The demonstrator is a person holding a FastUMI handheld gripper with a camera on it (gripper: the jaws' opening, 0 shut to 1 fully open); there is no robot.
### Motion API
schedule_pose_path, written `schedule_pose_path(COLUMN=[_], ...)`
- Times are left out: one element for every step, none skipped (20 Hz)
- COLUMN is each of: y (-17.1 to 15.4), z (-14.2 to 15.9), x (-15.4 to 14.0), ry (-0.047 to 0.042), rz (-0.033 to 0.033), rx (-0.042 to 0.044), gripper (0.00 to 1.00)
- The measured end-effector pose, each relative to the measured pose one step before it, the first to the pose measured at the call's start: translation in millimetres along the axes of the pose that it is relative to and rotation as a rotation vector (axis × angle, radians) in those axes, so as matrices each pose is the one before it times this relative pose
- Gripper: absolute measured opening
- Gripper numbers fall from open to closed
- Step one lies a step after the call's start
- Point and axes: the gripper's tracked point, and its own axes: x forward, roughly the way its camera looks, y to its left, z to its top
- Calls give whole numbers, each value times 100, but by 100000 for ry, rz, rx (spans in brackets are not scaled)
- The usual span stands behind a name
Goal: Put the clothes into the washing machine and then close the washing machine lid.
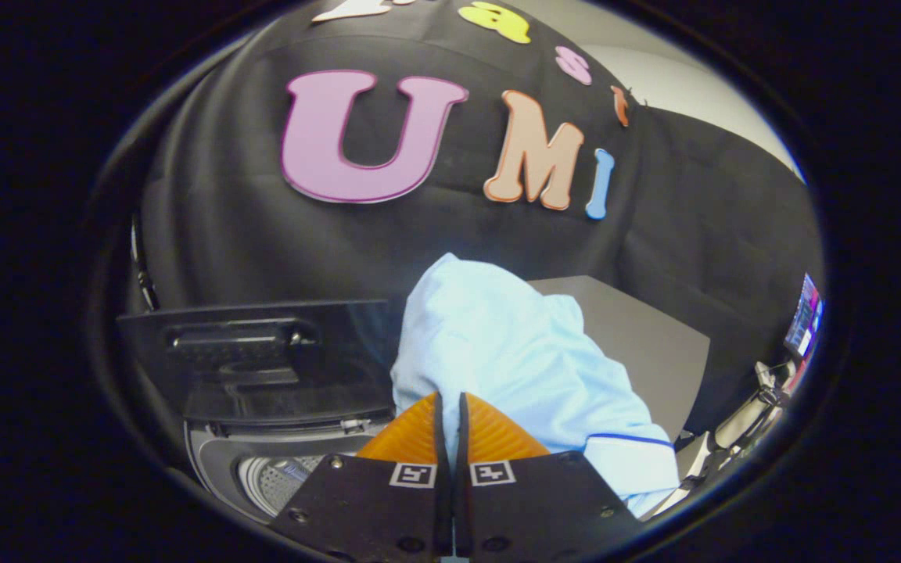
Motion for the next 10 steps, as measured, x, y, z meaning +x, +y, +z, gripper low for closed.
schedule_pose_path(y=[1562, 1841, 1656, 1156, 986, 907, 983, 988, 868, 981], z=[-856, -1220, -994, -773, -892, -1261, -1157, -1009, -469, -706], x=[-109, -128, 74, 174, 332, 431, 382, 325, 676, 583], ry=[1641, 1634, 1409, 463, 1278, 1727, 1916, 1143, -504, 418], rz=[2057, 2506, 2603, 1559, 1258, 1309, 1919, 2159, 2240, 1611], rx=[-2053, -1269, -664, -788, -1194, -569, 349, 591, 911, 817], gripper=[2, 2, 2, 2, 2, 2, 2, 2, 2, 2])
